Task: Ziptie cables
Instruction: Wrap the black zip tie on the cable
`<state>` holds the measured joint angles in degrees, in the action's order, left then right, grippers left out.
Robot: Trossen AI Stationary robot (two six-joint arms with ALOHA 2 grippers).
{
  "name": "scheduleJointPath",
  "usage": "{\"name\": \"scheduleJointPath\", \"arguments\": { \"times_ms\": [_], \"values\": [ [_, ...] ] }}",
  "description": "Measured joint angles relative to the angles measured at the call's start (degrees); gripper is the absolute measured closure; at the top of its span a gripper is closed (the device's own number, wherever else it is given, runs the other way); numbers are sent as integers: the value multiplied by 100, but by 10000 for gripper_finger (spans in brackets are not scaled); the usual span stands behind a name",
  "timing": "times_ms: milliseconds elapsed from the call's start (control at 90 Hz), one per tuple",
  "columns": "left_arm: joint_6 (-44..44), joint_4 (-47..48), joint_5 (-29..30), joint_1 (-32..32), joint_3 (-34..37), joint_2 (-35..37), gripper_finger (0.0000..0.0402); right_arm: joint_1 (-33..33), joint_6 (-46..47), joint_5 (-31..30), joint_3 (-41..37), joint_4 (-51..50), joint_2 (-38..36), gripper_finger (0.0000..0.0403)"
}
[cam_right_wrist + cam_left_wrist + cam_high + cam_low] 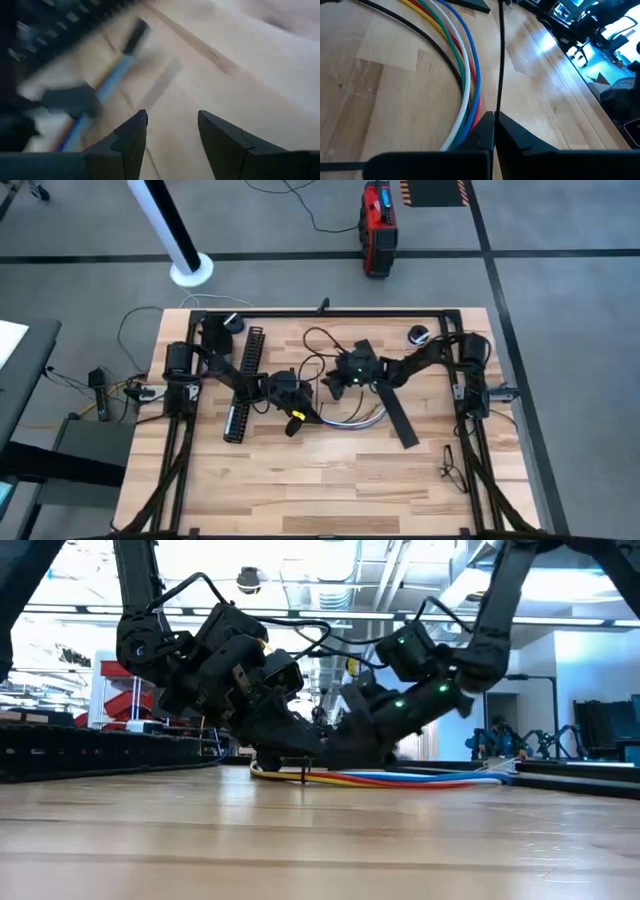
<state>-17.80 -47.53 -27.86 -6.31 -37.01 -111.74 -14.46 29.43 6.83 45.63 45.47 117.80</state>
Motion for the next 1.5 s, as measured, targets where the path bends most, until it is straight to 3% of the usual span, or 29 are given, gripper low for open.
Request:
{"name": "scheduleJointPath", "arguments": {
  "times_ms": [344, 567, 1267, 1500],
  "values": [
    [56, 21, -11, 9, 0, 0, 401, -17, 288, 227, 158, 66, 195, 197],
    [17, 20, -11, 13, 4, 4, 401, 147, 315, 706, 450, 57, 479, 237],
    [7, 19, -76, 63, 4, 4, 402, 455, 283, 673, 411, -585, 297, 334],
    [0, -8, -155, 36, 0, 0, 402, 485, -369, 685, 372, -1769, -162, 356]
  ]
}}
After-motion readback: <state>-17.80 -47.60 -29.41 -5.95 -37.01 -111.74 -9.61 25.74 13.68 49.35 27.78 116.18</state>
